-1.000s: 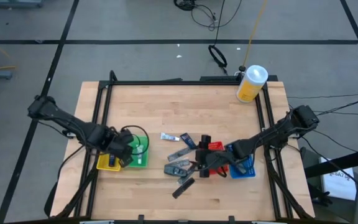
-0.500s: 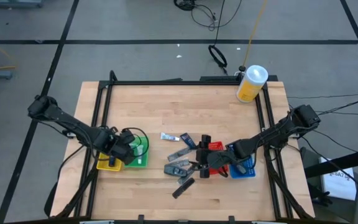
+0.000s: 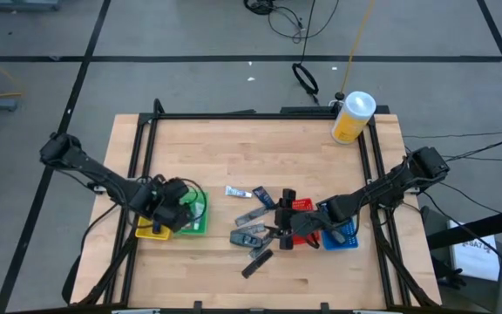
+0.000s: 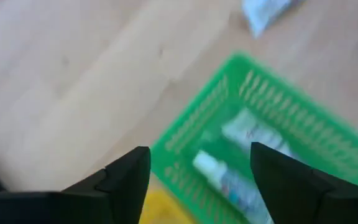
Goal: Pick & Place Travel size toiletries
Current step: Put the black comb into the red bin
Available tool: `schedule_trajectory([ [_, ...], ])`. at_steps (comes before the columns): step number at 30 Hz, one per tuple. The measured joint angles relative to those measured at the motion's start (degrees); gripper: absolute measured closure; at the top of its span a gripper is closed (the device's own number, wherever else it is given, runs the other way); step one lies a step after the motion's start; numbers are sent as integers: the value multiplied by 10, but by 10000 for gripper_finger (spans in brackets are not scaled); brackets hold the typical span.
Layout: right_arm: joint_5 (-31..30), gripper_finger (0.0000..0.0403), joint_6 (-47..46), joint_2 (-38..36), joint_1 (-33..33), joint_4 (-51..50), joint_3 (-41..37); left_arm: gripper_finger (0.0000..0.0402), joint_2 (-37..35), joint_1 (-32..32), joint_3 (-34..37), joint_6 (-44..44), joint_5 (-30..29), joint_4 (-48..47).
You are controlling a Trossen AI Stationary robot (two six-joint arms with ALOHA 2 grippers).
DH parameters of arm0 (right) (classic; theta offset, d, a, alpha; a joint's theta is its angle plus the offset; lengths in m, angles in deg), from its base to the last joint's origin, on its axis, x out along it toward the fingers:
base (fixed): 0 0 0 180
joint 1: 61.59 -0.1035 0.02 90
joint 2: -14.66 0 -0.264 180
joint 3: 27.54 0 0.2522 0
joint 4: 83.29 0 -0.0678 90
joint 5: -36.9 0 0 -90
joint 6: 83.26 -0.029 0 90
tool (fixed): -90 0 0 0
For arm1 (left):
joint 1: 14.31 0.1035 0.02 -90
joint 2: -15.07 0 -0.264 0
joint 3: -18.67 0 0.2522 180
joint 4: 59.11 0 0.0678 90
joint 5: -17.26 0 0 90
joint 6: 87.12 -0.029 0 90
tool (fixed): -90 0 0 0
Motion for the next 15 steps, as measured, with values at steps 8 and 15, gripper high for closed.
schedule_trajectory([
  [8, 170, 149, 19, 24, 3, 69, 0, 138, 19, -68, 0, -184, -186, 305],
  [15, 325, 149, -62, 108, -17, 156, 18, 168, 126, -76, 0, -443, -24, 658],
])
